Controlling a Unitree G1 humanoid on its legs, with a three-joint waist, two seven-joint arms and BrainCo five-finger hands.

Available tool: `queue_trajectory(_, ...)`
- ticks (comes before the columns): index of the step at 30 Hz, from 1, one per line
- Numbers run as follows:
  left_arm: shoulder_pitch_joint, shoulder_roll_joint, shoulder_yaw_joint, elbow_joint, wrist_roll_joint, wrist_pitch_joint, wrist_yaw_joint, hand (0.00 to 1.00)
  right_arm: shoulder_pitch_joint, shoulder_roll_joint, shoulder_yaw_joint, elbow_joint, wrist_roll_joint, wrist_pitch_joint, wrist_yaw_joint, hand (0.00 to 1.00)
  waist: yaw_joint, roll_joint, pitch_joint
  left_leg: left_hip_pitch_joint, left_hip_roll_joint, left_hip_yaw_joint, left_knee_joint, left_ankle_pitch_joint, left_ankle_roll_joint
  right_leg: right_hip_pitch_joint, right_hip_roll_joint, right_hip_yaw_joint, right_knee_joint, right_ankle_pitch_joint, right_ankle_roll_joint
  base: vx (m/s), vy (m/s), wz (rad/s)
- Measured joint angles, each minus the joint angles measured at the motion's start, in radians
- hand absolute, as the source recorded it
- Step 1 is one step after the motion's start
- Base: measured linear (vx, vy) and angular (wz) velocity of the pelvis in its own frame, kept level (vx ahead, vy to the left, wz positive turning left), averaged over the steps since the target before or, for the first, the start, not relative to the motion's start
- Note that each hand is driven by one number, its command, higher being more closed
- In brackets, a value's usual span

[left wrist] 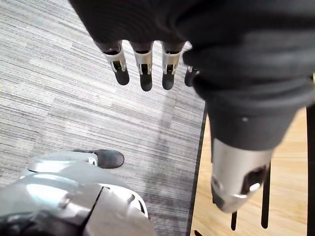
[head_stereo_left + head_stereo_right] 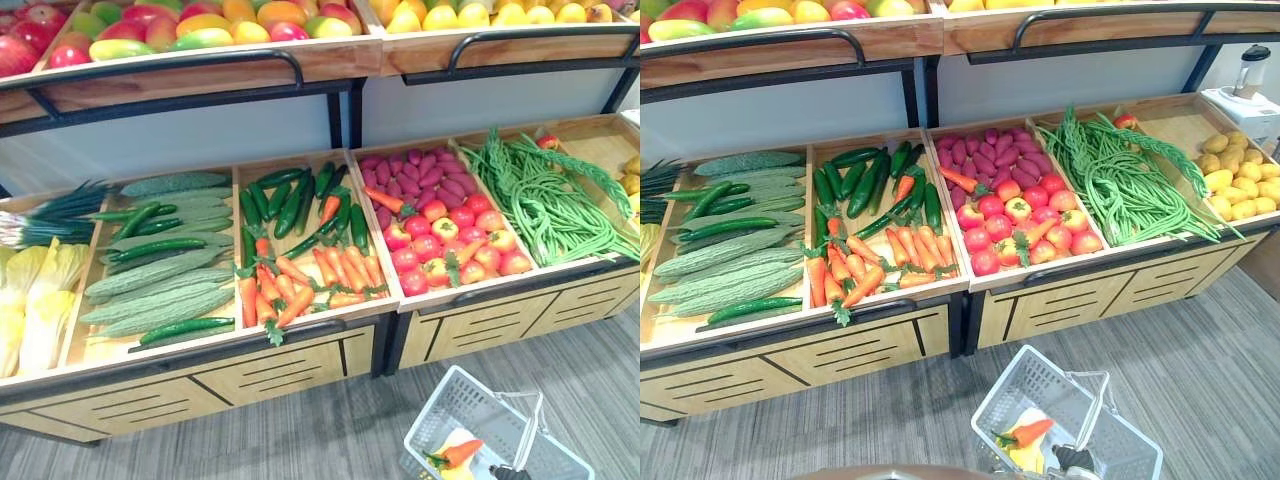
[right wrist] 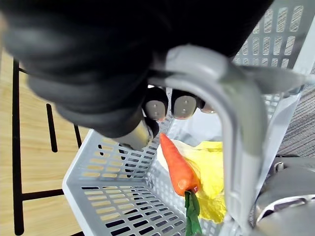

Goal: Pick vegetable in the basket

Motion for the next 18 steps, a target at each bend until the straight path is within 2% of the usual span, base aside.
queue_trajectory(5, -0.001, 0.0, 0.0, -0.002, -0.039, 0.012, -0.026, 0.0, -0.001, 0.001, 0.007, -0.001, 0.001, -0.01, 0.001, 1.0, 0.0, 0.0, 0.008, 0.014, -0.001, 0.021, 0.002, -0.011, -0.002, -0.001, -0.001, 0.02, 0.002, 0.002, 0.005, 0.02, 0.004, -0.13)
queue_trajectory(9, -0.011, 0.002, -0.001, -0.002, -0.001, 0.014, -0.036, 0.0, 0.004, 0.001, 0.005, -0.015, 0.009, -0.009, -0.003, 1.0, 0.0, -0.005, 0.012, 0.032, -0.014, 0.049, 0.007, -0.028, 0.004, -0.031, -0.019, 0.057, 0.063, -0.025, 0.019, 0.03, 0.041, -0.21)
queue_trajectory(13, -0.047, 0.018, -0.042, -0.005, 0.017, 0.025, -0.059, 0.0, 0.02, 0.024, 0.005, -0.061, 0.031, -0.041, -0.001, 1.0, -0.003, -0.026, 0.031, 0.043, -0.021, 0.122, 0.008, -0.05, 0.01, -0.104, -0.028, 0.122, 0.142, -0.022, 0.024, 0.0, 0.067, -0.53)
queue_trajectory(15, -0.072, 0.031, -0.05, -0.006, 0.042, 0.032, -0.08, 0.0, 0.027, 0.036, 0.008, -0.093, 0.039, -0.054, 0.001, 1.0, -0.01, -0.032, 0.044, 0.04, -0.01, 0.179, 0.042, -0.085, 0.008, -0.15, -0.018, 0.101, 0.184, 0.013, -0.006, -0.06, 0.049, -0.97)
queue_trajectory(16, -0.083, 0.028, -0.05, -0.016, 0.048, 0.032, -0.082, 0.0, 0.026, 0.038, 0.028, -0.12, 0.039, -0.061, 0.006, 1.0, -0.012, -0.024, 0.066, 0.016, 0.018, 0.221, 0.115, -0.129, 0.022, -0.183, 0.0, 0.059, 0.186, 0.071, -0.053, -0.13, 0.051, -1.61)
queue_trajectory(17, -0.073, 0.02, -0.049, -0.024, 0.045, 0.033, -0.079, 0.0, 0.02, 0.031, 0.049, -0.138, 0.037, -0.076, 0.021, 1.0, 0.003, 0.02, 0.064, -0.009, 0.058, 0.281, 0.131, -0.15, 0.054, -0.17, 0.03, 0.004, 0.095, 0.139, -0.083, -0.12, 0.04, -1.85)
queue_trajectory(18, -0.075, 0.015, -0.046, -0.033, 0.039, 0.034, -0.076, 0.0, 0.008, 0.03, 0.052, -0.147, 0.035, -0.078, 0.027, 1.0, 0.002, 0.018, 0.078, -0.007, 0.069, 0.343, 0.141, -0.152, 0.055, -0.189, 0.016, -0.081, 0.17, 0.095, -0.105, -0.14, 0.042, -1.76)
